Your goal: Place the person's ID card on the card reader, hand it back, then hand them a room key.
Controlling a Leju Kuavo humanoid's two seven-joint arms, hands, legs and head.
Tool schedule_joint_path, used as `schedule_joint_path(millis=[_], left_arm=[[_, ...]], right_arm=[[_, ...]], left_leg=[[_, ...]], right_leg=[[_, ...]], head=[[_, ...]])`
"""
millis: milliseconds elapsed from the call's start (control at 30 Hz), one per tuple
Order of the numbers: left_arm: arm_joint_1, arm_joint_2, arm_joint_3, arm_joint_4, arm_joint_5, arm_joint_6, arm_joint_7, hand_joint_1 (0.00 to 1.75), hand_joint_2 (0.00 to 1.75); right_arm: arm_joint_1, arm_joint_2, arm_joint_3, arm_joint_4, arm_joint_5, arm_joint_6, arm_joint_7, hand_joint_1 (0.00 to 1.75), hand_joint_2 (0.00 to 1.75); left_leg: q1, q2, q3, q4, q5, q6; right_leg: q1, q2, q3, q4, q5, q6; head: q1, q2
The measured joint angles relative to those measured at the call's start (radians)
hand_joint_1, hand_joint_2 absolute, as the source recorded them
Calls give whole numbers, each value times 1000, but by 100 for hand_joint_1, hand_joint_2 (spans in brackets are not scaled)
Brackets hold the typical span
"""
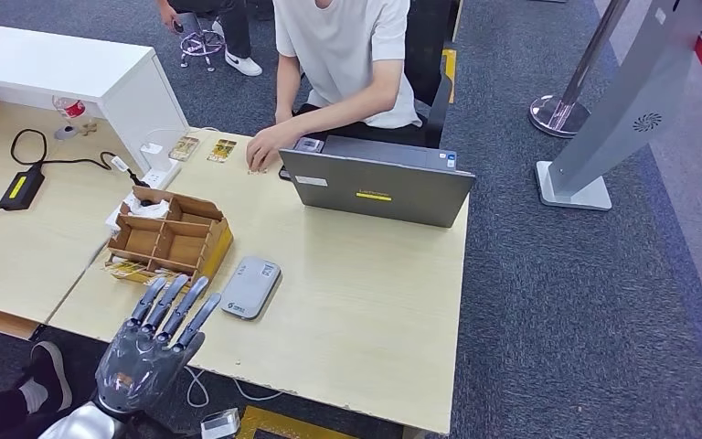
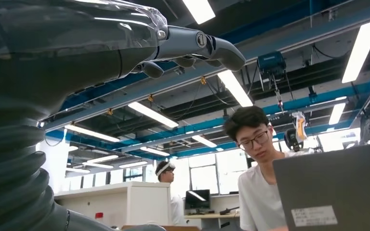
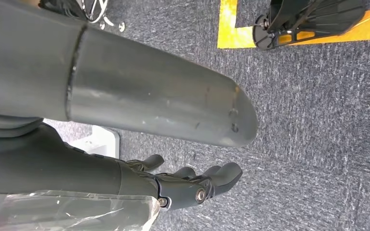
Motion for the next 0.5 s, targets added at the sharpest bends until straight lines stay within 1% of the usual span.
schedule_joint_path(millis=[100,233,367,500], left_arm=[[26,16,39,35,-1,19,-27,0,175],[27,17,101,106,-1,19,-68,0,175],[-1,12,162,193,-1,19,-110,0,175],[-52,3,206,290,-2,19,-138,0,175]], right_arm=[[0,0,2,0,10,0,6,0,0],[-1,0,4,0,22,1,11,0,0],[-2,0,7,0,29,4,4,0,0],[-5,0,11,0,30,13,-17,0,0]], left_leg=[[0,-1,0,0,0,0],[0,-2,0,0,1,0],[0,-2,0,0,1,1],[0,-3,0,0,1,1]], right_leg=[[0,-1,0,0,0,0],[0,-2,0,0,0,0],[0,-3,0,0,0,0],[0,-3,0,0,0,0]], head=[[0,0],[0,0],[0,0],[0,0]])
